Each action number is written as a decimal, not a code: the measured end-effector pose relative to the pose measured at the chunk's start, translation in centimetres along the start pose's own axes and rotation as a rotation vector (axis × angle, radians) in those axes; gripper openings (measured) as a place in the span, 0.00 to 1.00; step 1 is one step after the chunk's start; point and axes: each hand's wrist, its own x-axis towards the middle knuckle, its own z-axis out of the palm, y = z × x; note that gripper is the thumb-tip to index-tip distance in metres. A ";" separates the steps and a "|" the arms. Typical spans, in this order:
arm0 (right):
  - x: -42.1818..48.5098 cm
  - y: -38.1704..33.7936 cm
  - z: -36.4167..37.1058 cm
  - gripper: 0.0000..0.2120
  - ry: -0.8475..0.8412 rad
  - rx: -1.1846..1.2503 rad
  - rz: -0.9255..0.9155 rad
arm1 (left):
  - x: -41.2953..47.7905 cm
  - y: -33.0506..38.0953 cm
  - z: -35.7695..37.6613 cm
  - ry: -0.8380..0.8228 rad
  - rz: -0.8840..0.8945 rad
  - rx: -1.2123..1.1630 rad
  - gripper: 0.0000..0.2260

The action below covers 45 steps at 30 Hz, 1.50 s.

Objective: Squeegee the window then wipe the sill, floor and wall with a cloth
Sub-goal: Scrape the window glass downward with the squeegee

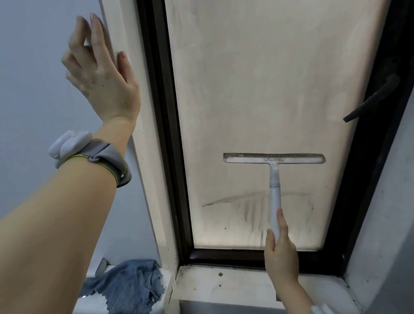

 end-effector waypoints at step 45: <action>0.4 -3.3 2.1 0.28 -0.046 -0.055 -0.207 | -8.0 -2.5 0.1 -0.078 -0.087 -0.042 0.28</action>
